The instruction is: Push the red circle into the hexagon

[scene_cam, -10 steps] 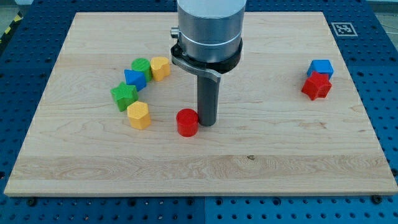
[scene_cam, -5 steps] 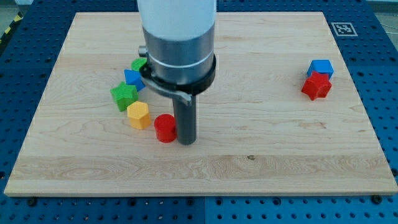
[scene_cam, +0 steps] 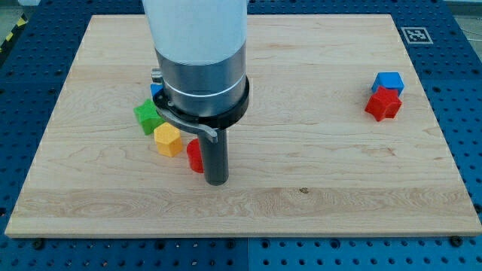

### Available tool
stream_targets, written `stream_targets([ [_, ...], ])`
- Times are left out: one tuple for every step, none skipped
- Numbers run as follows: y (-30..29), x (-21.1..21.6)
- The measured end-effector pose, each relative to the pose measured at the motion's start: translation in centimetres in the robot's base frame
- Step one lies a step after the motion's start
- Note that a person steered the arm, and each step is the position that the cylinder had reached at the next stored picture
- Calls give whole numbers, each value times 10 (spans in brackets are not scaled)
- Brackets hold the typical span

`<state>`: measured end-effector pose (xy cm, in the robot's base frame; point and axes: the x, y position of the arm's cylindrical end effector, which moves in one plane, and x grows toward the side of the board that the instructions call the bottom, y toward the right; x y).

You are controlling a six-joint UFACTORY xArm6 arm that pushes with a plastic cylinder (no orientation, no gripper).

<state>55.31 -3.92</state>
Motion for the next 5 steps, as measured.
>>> stream_targets([
  [-3, -2],
  [-5, -3],
  [-7, -5],
  [-7, -12],
  [-7, -13],
])
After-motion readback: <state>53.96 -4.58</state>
